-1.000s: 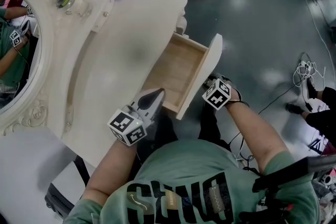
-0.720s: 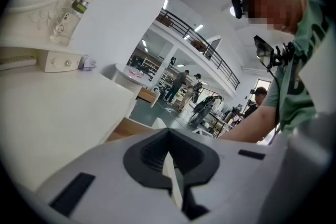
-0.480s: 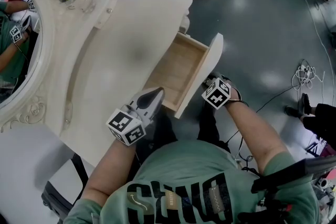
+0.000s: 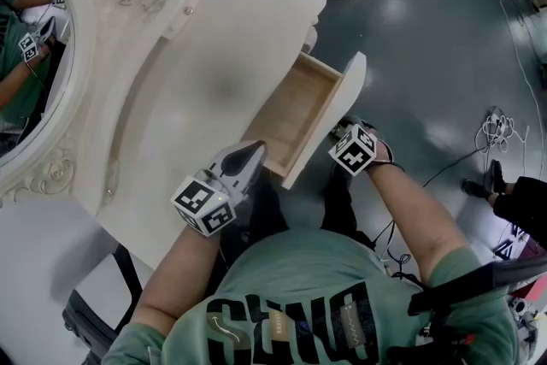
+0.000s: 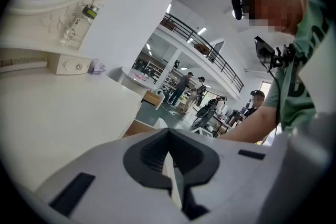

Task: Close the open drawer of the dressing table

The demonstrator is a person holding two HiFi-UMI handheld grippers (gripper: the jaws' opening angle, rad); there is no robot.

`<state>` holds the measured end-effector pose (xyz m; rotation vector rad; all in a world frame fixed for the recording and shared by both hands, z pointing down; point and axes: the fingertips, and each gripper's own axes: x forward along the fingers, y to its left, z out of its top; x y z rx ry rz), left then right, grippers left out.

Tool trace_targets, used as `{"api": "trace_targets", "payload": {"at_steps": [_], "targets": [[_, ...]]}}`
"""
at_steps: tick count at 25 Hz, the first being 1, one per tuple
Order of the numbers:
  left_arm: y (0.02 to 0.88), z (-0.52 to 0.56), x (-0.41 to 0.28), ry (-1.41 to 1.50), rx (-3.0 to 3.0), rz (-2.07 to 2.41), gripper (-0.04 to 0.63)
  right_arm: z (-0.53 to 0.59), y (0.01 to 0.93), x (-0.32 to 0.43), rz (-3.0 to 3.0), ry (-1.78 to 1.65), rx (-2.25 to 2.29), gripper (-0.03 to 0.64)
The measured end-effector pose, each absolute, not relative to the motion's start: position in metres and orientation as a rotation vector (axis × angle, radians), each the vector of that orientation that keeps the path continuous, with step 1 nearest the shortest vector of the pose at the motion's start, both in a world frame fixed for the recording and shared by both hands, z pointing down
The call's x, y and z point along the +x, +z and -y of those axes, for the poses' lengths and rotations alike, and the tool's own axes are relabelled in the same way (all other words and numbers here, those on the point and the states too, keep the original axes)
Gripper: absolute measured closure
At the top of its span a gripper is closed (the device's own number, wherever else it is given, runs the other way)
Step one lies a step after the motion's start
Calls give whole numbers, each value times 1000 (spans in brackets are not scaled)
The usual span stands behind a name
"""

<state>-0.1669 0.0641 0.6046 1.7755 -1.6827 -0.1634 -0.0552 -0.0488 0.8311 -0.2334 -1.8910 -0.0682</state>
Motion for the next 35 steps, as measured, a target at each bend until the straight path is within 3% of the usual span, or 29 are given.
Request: {"api": "trace_targets", "payload": {"at_steps": [35], "targets": [[606,-107,-211,-229,1697,1786,598,34,831,-125,1919,-93,-259,471]]}}
